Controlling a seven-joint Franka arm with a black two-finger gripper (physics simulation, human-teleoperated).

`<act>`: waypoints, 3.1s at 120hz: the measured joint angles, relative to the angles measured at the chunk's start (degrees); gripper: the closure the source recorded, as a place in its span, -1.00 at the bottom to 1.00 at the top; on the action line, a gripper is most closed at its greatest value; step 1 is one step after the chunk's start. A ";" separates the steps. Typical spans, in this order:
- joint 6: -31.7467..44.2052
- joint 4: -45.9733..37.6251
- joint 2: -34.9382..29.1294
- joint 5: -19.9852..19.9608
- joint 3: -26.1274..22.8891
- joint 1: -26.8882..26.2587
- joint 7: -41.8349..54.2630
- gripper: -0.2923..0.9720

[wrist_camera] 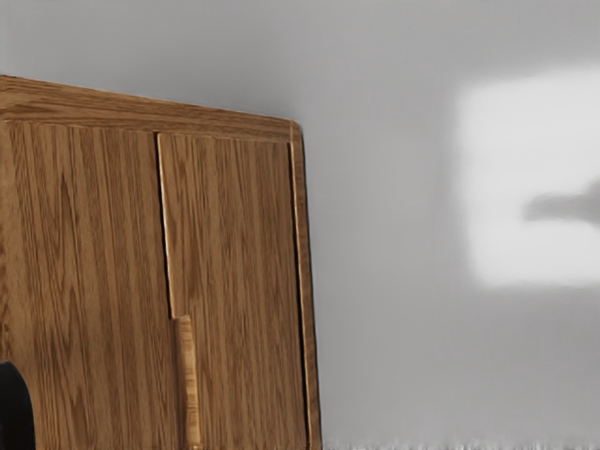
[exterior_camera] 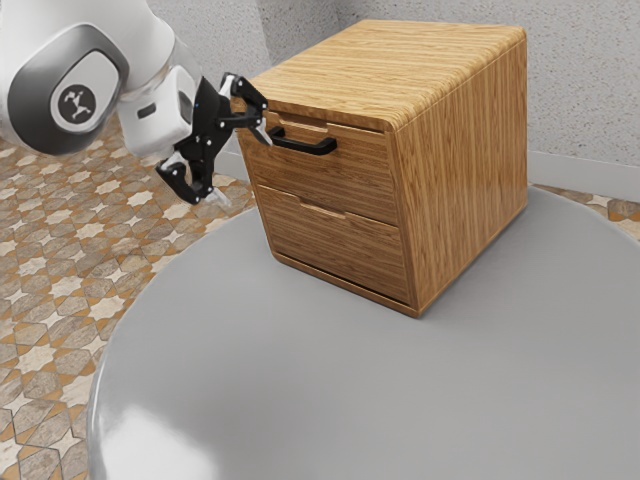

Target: Pull the drawer handle with one arm to open the drawer

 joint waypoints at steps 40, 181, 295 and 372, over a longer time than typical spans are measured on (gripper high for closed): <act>0.38 2.69 4.58 -1.19 0.19 3.05 1.11 -0.54; 0.69 8.69 11.62 -5.90 0.03 10.49 1.73 -0.54; 0.68 14.48 17.53 -7.56 -0.90 10.38 1.90 -0.54; 0.76 15.17 19.00 -9.16 -1.60 10.50 1.94 -0.54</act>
